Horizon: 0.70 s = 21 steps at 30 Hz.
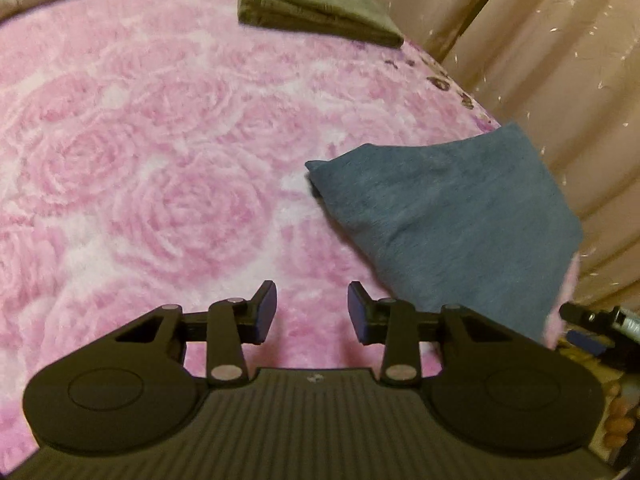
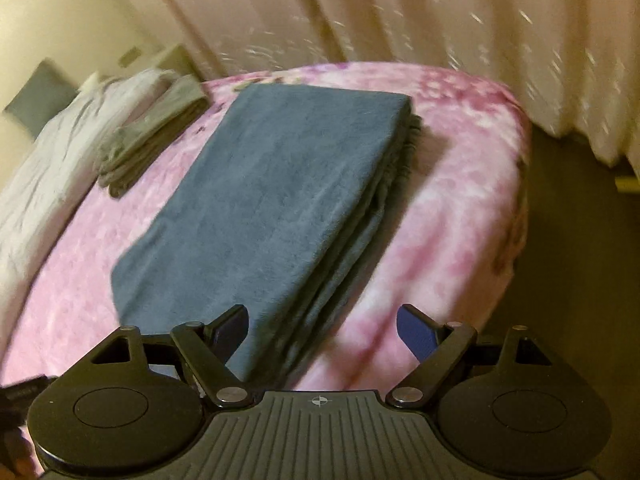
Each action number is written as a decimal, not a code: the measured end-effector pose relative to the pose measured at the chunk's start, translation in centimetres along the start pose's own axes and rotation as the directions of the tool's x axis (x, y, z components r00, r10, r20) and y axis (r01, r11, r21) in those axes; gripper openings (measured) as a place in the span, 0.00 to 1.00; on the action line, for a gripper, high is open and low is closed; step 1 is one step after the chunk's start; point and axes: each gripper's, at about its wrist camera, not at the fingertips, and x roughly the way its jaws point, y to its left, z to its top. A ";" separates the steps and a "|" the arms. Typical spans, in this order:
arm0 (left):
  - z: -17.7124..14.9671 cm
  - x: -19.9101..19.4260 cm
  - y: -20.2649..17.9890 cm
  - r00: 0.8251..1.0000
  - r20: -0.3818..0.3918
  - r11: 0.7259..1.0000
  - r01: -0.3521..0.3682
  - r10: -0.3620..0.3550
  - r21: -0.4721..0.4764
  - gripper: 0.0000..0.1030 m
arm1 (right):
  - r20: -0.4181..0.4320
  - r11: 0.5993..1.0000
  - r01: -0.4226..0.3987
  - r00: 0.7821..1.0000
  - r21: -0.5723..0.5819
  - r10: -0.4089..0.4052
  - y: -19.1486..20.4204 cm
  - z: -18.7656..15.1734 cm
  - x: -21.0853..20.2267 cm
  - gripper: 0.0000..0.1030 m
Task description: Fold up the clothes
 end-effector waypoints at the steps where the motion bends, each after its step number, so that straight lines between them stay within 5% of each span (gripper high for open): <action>1: 0.9 -0.3 0.2 0.999 -0.027 0.999 0.027 -0.028 -0.028 0.35 | -0.024 0.999 -0.007 1.000 0.049 0.008 -0.1 0.2 -0.5 0.82; 6: 4.1 1.0 2.0 0.980 -0.099 0.966 0.151 -0.175 -0.212 0.45 | -0.116 0.947 -0.052 0.989 0.316 0.093 -1.3 -1.0 -1.5 0.82; 11: 5.7 5.0 4.7 0.960 -0.100 0.907 0.210 -0.263 -0.366 0.48 | -0.143 0.809 -0.061 0.974 0.585 0.177 -2.6 -4.8 -0.1 0.82; 14: 6.2 7.0 5.9 0.947 -0.103 0.869 0.232 -0.304 -0.436 0.48 | -0.099 0.731 -0.086 0.973 0.677 0.206 -2.7 -7.3 0.5 0.82; 21: 8.0 10.3 6.1 0.918 -0.140 0.867 0.289 -0.372 -0.406 0.48 | 0.063 0.563 -0.168 0.977 0.809 0.202 -2.7 -10.9 1.3 0.82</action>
